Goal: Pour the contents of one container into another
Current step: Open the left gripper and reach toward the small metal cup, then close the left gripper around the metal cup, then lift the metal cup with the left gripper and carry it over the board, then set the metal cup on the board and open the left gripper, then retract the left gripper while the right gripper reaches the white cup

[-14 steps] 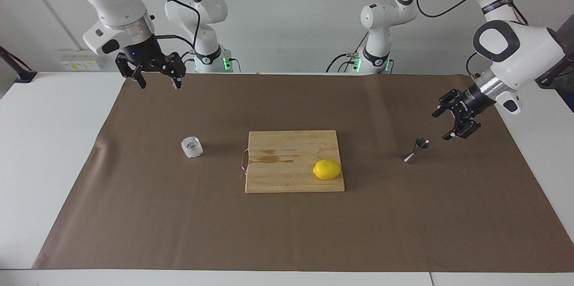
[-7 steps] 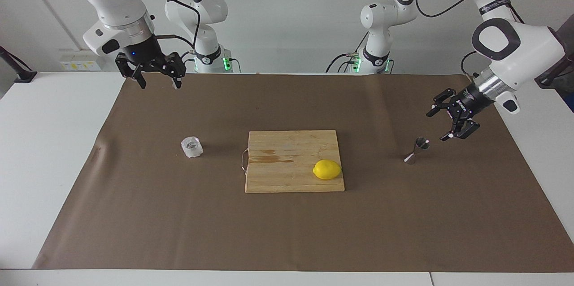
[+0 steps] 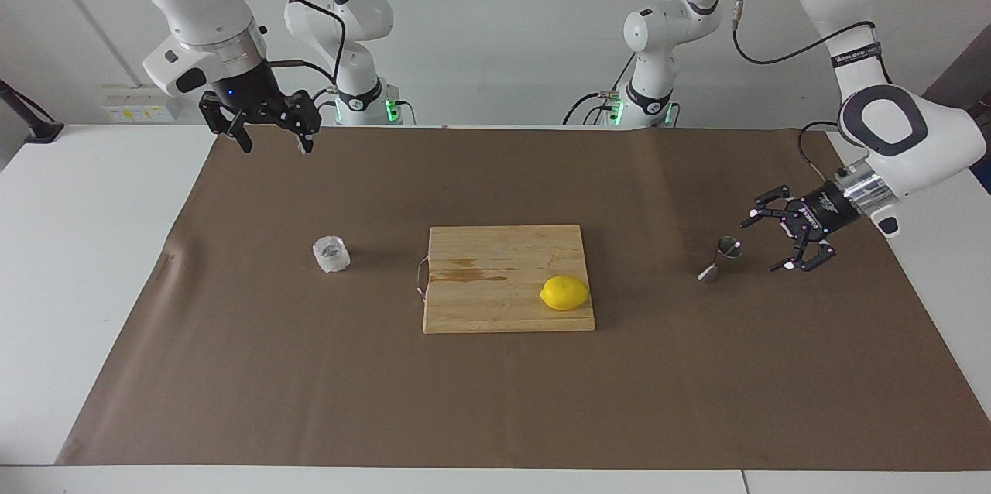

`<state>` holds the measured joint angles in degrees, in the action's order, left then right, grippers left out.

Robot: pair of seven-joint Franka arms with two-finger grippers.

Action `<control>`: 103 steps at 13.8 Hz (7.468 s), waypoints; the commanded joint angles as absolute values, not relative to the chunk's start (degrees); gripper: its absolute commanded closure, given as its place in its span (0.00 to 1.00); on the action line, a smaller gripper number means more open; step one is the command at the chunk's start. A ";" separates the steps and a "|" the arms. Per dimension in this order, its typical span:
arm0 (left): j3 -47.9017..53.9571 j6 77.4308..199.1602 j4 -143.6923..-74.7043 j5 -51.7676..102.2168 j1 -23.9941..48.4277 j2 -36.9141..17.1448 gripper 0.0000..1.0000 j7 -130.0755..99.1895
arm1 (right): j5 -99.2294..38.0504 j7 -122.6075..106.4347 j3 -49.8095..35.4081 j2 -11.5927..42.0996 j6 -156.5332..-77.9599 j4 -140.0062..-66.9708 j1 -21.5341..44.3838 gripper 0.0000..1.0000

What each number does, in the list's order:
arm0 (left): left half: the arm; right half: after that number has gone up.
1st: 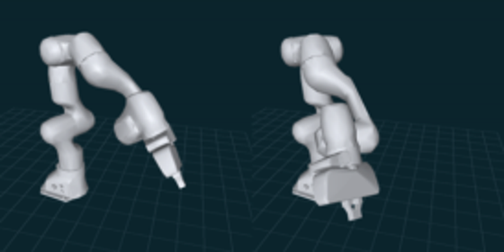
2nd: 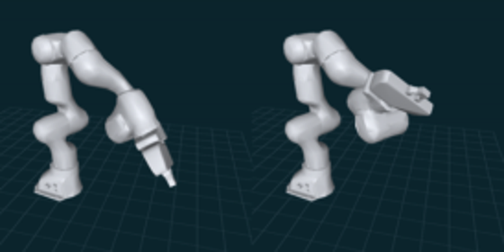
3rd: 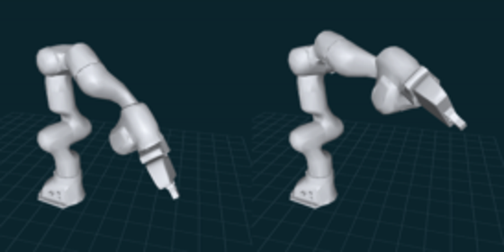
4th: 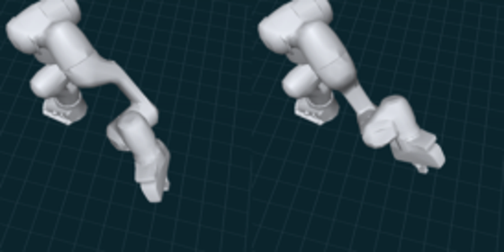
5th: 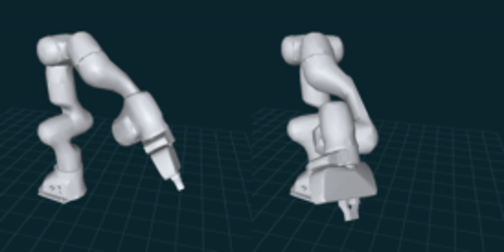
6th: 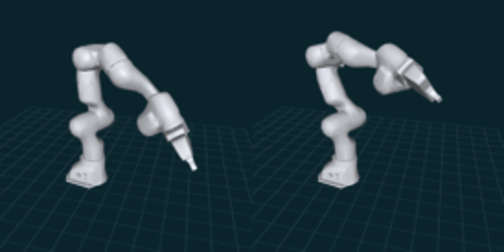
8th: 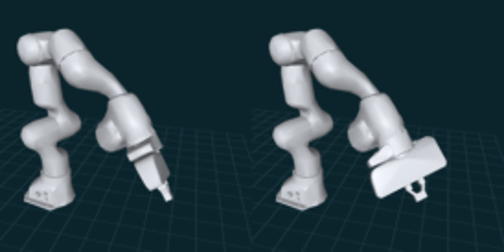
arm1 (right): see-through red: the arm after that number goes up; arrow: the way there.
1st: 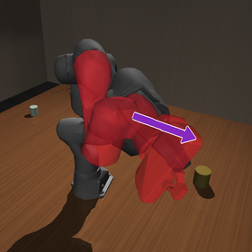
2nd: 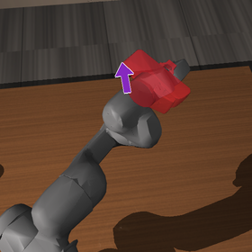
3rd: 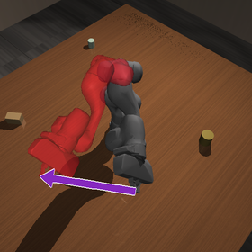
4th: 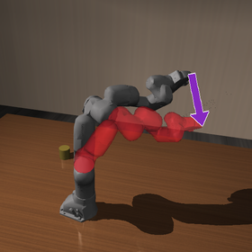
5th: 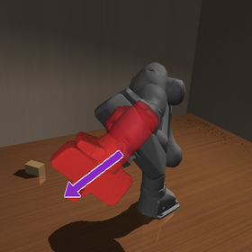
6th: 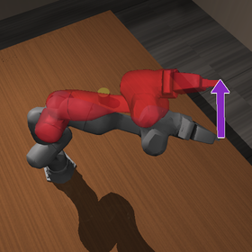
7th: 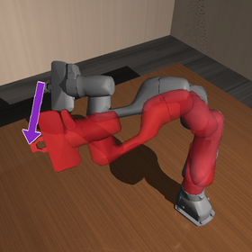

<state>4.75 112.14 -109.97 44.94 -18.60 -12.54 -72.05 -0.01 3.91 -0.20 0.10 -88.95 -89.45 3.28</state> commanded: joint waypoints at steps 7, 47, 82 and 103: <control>5.19 115.75 -118.91 48.95 -17.93 -9.06 0.00 -67.60 | -1.32 4.57 -0.53 -0.88 -89.56 -90.70 2.46 0.00; 5.80 112.69 -114.89 52.38 -15.91 -7.82 1.00 -74.31 | -1.32 4.57 -0.53 -0.88 -89.56 -90.70 2.55 0.00; 12.13 178.24 -109.34 78.57 35.68 -20.48 0.03 -109.34 | -1.32 4.57 -0.53 -0.88 -89.56 -90.70 2.55 0.00; 10.02 136.76 -99.40 14.00 20.39 -12.31 0.00 -105.57 | -1.49 -24.83 -0.18 -9.04 -102.10 -109.57 2.37 0.00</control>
<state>9.97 138.52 -100.34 19.25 20.75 -12.10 -108.06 -0.01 -17.05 -0.13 -3.98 -96.64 -100.48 3.25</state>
